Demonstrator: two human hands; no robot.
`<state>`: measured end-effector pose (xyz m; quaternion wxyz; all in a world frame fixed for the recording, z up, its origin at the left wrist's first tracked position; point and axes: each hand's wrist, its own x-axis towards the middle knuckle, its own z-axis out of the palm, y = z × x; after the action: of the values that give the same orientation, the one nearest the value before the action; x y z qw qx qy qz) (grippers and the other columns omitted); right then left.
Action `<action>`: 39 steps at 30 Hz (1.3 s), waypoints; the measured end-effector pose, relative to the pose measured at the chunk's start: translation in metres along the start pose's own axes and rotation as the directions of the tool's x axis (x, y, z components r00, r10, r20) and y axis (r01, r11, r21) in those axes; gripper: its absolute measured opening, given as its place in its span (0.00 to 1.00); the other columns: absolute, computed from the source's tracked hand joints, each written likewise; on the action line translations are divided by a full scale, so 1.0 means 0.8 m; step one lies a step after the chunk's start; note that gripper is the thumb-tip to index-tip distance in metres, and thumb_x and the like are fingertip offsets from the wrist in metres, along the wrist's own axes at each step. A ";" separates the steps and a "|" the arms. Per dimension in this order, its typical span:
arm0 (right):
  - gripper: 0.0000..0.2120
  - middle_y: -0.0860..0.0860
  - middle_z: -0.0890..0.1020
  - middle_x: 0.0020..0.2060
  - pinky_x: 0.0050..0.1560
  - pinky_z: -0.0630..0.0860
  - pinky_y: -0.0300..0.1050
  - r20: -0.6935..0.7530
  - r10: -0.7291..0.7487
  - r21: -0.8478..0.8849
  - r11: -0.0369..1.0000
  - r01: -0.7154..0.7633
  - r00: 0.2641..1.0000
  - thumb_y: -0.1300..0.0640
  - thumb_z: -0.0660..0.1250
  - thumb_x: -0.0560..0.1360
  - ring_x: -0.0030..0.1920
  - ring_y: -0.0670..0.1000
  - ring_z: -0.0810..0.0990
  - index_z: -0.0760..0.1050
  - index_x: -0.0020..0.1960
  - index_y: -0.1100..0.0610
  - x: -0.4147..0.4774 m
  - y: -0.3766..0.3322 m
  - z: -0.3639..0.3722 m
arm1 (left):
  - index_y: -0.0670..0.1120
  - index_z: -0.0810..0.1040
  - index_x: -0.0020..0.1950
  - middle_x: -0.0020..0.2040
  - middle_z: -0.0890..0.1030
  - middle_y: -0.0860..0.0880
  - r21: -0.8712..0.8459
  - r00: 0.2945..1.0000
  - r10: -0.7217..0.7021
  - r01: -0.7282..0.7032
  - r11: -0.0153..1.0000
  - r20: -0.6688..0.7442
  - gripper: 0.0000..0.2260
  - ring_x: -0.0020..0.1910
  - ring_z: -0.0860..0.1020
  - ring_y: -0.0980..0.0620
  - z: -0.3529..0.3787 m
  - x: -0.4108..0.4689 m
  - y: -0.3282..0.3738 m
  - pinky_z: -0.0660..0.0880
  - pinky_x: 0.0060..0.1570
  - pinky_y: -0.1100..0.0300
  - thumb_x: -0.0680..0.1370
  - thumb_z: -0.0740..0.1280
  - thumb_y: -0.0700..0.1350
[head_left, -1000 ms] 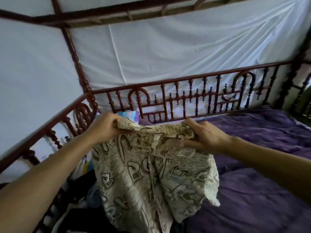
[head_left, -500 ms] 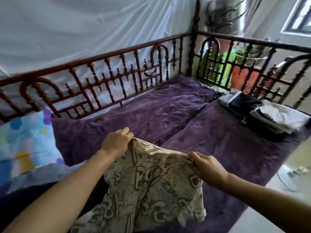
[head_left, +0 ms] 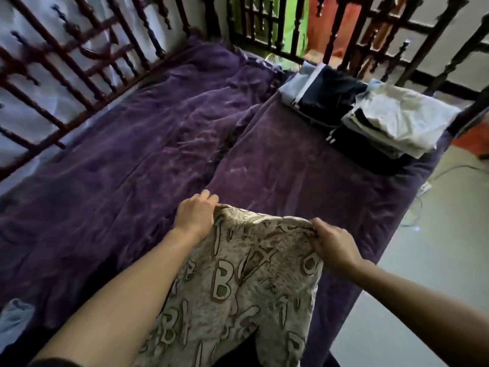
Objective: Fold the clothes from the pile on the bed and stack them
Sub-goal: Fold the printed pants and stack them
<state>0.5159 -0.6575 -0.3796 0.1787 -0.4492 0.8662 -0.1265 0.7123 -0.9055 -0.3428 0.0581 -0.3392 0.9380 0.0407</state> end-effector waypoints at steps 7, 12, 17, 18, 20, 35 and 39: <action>0.10 0.60 0.82 0.45 0.39 0.65 0.51 -0.033 0.276 -0.030 0.960 -0.277 0.961 0.50 0.65 0.74 0.45 0.67 0.79 0.70 0.52 0.53 0.174 0.148 0.008 | 0.46 0.78 0.53 0.52 0.77 0.45 -0.178 0.999 -0.028 0.022 0.984 -0.032 0.10 0.54 0.75 0.42 0.085 0.217 0.092 0.67 0.53 0.49 0.76 0.60 0.37; 0.09 0.62 0.81 0.45 0.41 0.66 0.51 0.020 0.456 -0.143 0.882 -0.449 0.890 0.50 0.62 0.74 0.46 0.66 0.79 0.70 0.52 0.52 0.244 0.212 0.040 | 0.45 0.78 0.57 0.54 0.77 0.43 -0.361 0.988 -0.145 0.117 0.925 -0.052 0.10 0.55 0.73 0.41 0.133 0.270 0.086 0.68 0.54 0.47 0.77 0.63 0.39; 0.22 0.57 0.73 0.62 0.53 0.70 0.56 0.111 0.438 -0.301 0.870 -0.390 0.892 0.55 0.62 0.73 0.61 0.62 0.69 0.64 0.67 0.51 0.270 0.193 0.075 | 0.42 0.79 0.56 0.52 0.78 0.41 -0.359 0.919 -0.372 0.394 0.846 0.131 0.10 0.53 0.75 0.39 0.181 0.173 -0.002 0.72 0.52 0.46 0.76 0.64 0.37; 0.26 0.56 0.69 0.66 0.57 0.68 0.58 0.090 0.381 -0.305 0.890 -0.339 0.920 0.56 0.63 0.72 0.65 0.60 0.66 0.62 0.70 0.50 0.277 0.175 0.079 | 0.42 0.79 0.54 0.51 0.78 0.41 -0.338 0.890 -0.417 0.456 0.823 0.185 0.09 0.52 0.76 0.39 0.189 0.141 -0.018 0.73 0.51 0.46 0.76 0.64 0.37; 0.29 0.55 0.67 0.69 0.63 0.65 0.58 0.090 0.208 -0.270 0.947 -0.177 0.974 0.56 0.64 0.71 0.68 0.60 0.63 0.62 0.71 0.50 0.291 0.122 0.089 | 0.44 0.80 0.52 0.50 0.79 0.41 -0.284 0.805 -0.507 0.587 0.758 0.308 0.07 0.51 0.77 0.39 0.202 0.073 -0.043 0.74 0.50 0.48 0.76 0.65 0.39; 0.11 0.56 0.82 0.47 0.39 0.71 0.47 0.355 -0.286 -0.288 0.872 0.395 0.890 0.48 0.63 0.75 0.45 0.59 0.80 0.79 0.50 0.53 0.329 -0.147 0.248 | 0.50 0.81 0.43 0.46 0.82 0.47 -0.209 0.520 -0.702 0.850 0.484 0.486 0.05 0.48 0.78 0.43 0.281 -0.146 -0.087 0.74 0.46 0.51 0.76 0.65 0.46; 0.14 0.61 0.81 0.48 0.41 0.67 0.49 0.008 -0.157 -0.051 0.986 0.157 0.988 0.46 0.58 0.77 0.43 0.61 0.77 0.74 0.52 0.55 0.356 -0.158 0.191 | 0.47 0.80 0.41 0.43 0.77 0.47 -0.393 0.558 -0.804 0.799 0.455 0.203 0.05 0.46 0.76 0.43 0.246 -0.151 -0.122 0.69 0.37 0.53 0.76 0.66 0.43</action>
<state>0.5213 -0.9725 -0.5252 0.1584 -0.5208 0.8307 -0.1170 0.8831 -0.8815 -0.5246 -0.0141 -0.7436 0.6318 0.2186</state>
